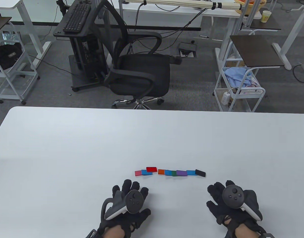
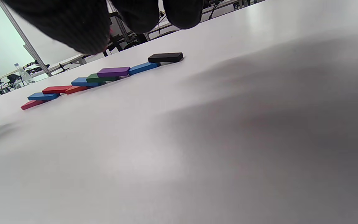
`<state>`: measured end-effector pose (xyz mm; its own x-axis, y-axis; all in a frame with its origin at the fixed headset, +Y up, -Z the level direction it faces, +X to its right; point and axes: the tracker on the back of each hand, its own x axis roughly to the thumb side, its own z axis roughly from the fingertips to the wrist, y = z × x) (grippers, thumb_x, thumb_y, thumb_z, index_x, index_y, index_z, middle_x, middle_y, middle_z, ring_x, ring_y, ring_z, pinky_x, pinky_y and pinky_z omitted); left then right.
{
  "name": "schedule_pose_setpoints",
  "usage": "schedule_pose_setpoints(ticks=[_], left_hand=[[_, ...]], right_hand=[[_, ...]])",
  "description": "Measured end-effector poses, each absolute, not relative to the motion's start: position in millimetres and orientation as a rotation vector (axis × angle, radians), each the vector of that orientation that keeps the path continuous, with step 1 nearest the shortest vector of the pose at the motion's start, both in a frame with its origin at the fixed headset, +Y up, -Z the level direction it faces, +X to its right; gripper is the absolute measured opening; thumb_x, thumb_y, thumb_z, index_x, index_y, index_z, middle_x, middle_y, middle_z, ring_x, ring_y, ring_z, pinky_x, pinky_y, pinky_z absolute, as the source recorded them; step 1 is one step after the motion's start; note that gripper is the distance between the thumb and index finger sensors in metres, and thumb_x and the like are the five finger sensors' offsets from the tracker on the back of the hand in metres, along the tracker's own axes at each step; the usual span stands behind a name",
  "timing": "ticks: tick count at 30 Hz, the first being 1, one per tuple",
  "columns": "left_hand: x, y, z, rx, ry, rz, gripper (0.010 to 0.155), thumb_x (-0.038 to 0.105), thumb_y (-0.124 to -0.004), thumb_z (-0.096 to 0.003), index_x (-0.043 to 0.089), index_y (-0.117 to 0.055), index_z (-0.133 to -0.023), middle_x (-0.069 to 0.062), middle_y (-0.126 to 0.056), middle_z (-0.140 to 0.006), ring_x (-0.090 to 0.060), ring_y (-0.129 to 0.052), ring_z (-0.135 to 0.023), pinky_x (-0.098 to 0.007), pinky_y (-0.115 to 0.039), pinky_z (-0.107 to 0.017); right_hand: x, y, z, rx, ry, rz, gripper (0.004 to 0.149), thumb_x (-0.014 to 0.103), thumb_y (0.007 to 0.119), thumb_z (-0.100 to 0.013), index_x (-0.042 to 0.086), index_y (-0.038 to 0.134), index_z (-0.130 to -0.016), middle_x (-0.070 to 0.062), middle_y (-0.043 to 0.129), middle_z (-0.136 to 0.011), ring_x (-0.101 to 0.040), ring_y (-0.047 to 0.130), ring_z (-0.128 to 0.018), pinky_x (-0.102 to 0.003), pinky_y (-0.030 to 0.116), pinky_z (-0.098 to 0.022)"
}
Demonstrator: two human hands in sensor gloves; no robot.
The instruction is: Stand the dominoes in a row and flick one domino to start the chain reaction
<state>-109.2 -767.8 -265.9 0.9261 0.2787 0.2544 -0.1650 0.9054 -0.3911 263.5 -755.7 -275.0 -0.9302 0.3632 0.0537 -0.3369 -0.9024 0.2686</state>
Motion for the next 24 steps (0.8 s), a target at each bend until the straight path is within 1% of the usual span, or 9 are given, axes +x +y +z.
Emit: schedule_pose_setpoints(ticks=[9, 24], left_hand=[[-110.0, -767.5, -265.9, -0.375, -0.301, 0.229, 0.078, 0.06, -0.063, -0.0473, 0.029, -0.027, -0.109, -0.01, -0.006, -0.117, -0.039, 0.005, -0.106, -0.071, 0.002, -0.065], [-112.7, -766.7, -266.3, -0.369, -0.289, 0.236, 0.078, 0.06, -0.063, -0.0472, 0.03, -0.027, -0.109, -0.01, -0.006, -0.117, -0.039, 0.006, -0.106, -0.071, 0.002, -0.065]], right_hand=[[261.5, -769.2, -271.3, 0.203, 0.368, 2.823, 0.061, 0.047, 0.075, -0.052, 0.027, 0.046, -0.102, -0.011, 0.032, -0.116, -0.047, 0.002, -0.099, -0.065, 0.003, -0.069], [257.7, -769.3, -268.5, 0.241, 0.379, 2.834, 0.061, 0.048, 0.073, -0.053, 0.028, 0.045, -0.103, -0.01, 0.029, -0.116, -0.046, 0.0, -0.099, -0.065, 0.002, -0.069]])
